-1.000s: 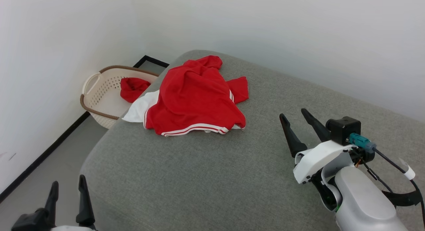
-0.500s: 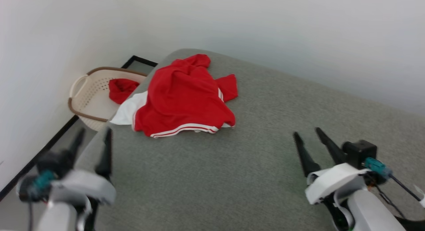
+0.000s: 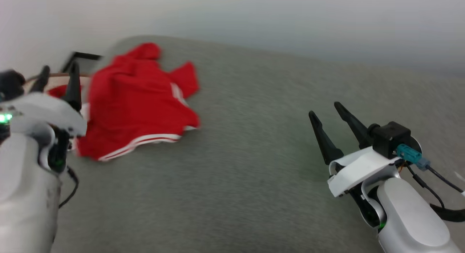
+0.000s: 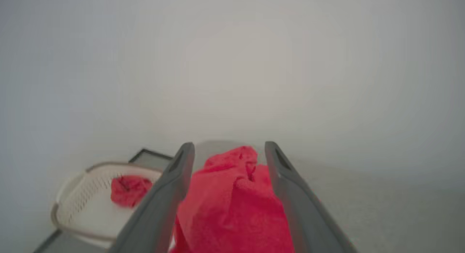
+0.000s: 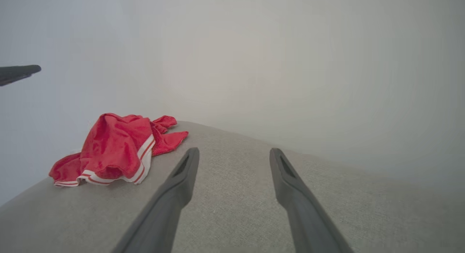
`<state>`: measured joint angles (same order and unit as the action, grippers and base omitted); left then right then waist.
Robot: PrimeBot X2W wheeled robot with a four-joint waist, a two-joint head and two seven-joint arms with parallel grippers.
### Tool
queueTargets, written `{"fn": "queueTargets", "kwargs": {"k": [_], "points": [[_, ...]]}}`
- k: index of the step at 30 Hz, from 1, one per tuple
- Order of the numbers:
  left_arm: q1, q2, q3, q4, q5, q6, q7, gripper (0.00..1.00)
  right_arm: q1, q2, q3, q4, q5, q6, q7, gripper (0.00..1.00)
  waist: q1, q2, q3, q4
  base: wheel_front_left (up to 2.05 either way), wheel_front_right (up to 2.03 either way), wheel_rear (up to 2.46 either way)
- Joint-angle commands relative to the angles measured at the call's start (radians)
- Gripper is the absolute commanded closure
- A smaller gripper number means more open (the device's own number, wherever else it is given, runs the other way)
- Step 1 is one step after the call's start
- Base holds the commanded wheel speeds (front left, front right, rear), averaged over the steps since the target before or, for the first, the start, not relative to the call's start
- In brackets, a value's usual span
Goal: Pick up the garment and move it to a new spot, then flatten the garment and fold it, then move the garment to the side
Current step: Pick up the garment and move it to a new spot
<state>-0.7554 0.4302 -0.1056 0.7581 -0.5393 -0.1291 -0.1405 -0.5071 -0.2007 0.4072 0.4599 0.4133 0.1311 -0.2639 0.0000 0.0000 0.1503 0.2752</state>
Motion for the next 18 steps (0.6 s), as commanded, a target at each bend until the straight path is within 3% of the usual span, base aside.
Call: {"fn": "queueTargets", "kwargs": {"k": [1,3,11,18], "points": [[-0.027,0.001,-0.006,0.022,-0.069,-0.001,0.046,0.0,-0.019,0.0,0.004,-0.007,-0.004,-0.001,0.0,0.0,0.0,0.0,0.164,-0.183,0.0,0.0,0.0],[-0.069,0.047,-0.039,0.062,-0.127,0.001,0.116,0.0,-0.029,0.003,0.007,-0.018,-0.004,-0.001,0.0,0.0,0.0,0.0,0.177,-0.203,0.0,0.0,0.0],[-0.147,0.116,-0.15,0.183,-0.319,0.0,0.438,0.0,-0.049,0.001,0.02,-0.056,-0.028,-0.001,0.0,0.0,0.0,0.0,0.217,-0.238,0.0,0.0,0.0],[-0.19,0.154,-0.219,0.244,-0.383,0.0,0.552,0.0,-0.082,-0.006,0.032,-0.087,-0.054,-0.001,0.0,0.0,0.0,0.0,0.271,-0.26,0.0,0.0,0.0]]}}
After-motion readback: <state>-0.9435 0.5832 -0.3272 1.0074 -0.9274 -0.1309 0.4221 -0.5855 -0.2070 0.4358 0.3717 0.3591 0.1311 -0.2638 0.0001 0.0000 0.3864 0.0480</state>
